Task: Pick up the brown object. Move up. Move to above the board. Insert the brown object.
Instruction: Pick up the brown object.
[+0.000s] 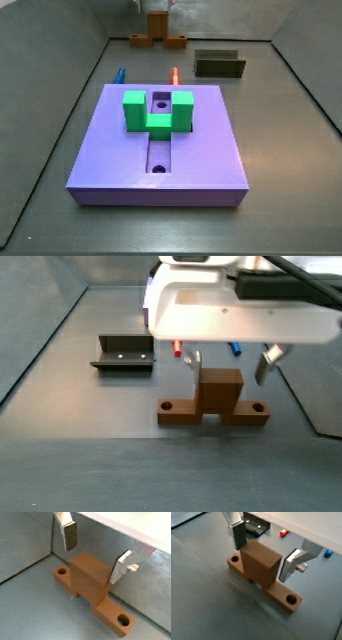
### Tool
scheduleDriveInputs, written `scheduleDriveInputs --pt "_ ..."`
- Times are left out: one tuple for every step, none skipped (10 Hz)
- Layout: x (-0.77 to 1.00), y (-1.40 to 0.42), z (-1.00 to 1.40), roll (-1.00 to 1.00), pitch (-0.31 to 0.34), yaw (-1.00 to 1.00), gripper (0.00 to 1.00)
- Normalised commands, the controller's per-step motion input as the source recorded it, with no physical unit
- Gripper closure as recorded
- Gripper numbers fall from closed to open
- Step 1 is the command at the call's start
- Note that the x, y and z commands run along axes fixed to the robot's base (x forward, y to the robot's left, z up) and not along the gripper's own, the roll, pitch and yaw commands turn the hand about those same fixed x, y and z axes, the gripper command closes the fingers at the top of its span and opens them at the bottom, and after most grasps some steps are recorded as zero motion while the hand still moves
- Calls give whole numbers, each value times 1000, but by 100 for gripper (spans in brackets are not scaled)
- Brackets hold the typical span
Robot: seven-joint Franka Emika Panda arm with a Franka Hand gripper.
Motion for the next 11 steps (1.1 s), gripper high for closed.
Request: scheduleDriveInputs --pt "217 0 -194 -189 -57 -66 0" --pt "277 0 -220 -199 -63 -80 0" --pt "269 0 -157 -177 -36 -14 0" --pt "157 0 -174 -150 -23 0 0" --pt "0 0 -200 -127 -56 0 0" --pt "-217 -9 -106 -33 -61 0 0" --pt "-331 -97 -14 0 -81 0 0" --pt "-229 -74 -43 0 -67 0 0" --pt "-31 -9 -23 -14 -60 0 0" --pt "0 0 -80 -13 -31 0 0" --pt "0 0 -169 -19 -44 0 0"
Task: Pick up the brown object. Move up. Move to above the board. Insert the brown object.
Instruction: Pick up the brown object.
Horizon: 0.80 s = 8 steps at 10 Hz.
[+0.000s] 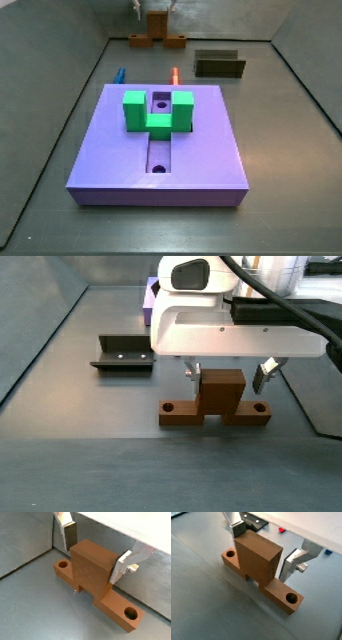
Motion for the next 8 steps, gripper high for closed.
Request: scheduleDriveInputs --pt "0 0 -194 -24 -60 0 0" --pt "0 -54 -206 -16 -70 0 0" --pt "0 0 -197 -17 -67 0 0" --pt "0 0 -171 0 -51 0 0" --pt "0 0 0 0 0 0 0" --pt "0 0 0 0 0 0 100" --pt "0 0 0 0 0 0 100" --pt "0 0 0 0 0 0 100"
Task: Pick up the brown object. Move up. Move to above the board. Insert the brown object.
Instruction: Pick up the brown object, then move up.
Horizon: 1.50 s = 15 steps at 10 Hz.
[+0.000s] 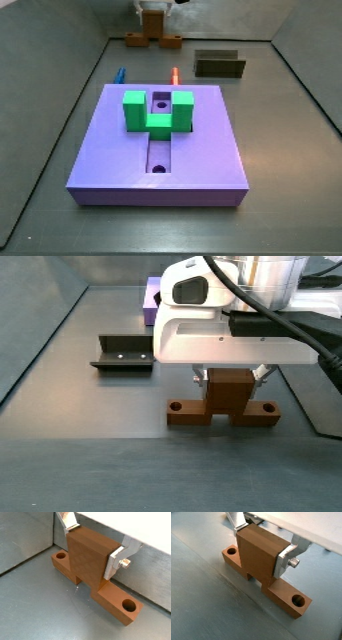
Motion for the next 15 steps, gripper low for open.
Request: scheduleDriveInputs --pt "0 0 0 0 0 0 100" --pt "0 0 0 0 0 0 100" --pt "0 0 0 0 0 0 100" --pt "0 0 0 0 0 0 100" --pt "0 0 0 0 0 0 100" --pt "0 0 0 0 0 0 100" --pt "0 0 0 0 0 0 100" --pt "0 0 0 0 0 0 100" --pt "0 0 0 0 0 0 100" --pt "0 0 0 0 0 0 100" --pt "0 0 0 0 0 0 100" --pt "0 0 0 0 0 0 100" --pt "0 0 0 0 0 0 100" --pt "0 0 833 0 0 0 100" --pt "-4 -4 831 -1 2 0 100"
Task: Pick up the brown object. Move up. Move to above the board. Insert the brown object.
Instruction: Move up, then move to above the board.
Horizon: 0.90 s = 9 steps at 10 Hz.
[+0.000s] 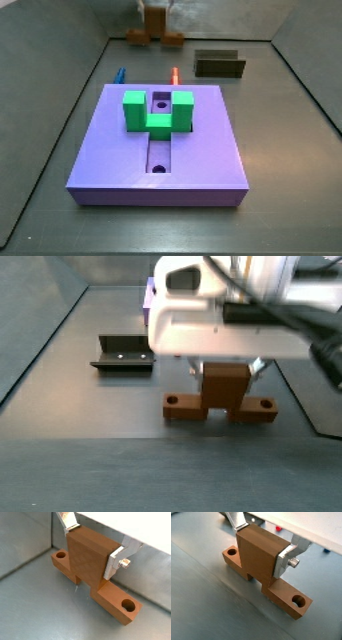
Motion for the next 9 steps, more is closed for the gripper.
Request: scheduleDriveInputs --pt "-69 -22 589 20 24 2 100" --pt "-61 -20 378 44 21 11 100" --pt "0 0 1400 0 0 0 100" --pt "-18 -1 1400 -31 25 -3 100" --pt "-45 -6 1400 4 37 -1 100" --pt "18 5 1400 7 27 5 100" --pt "49 19 1400 -14 71 0 100" --pt "20 6 775 2 98 1 100" --pt "20 -10 362 14 74 5 100"
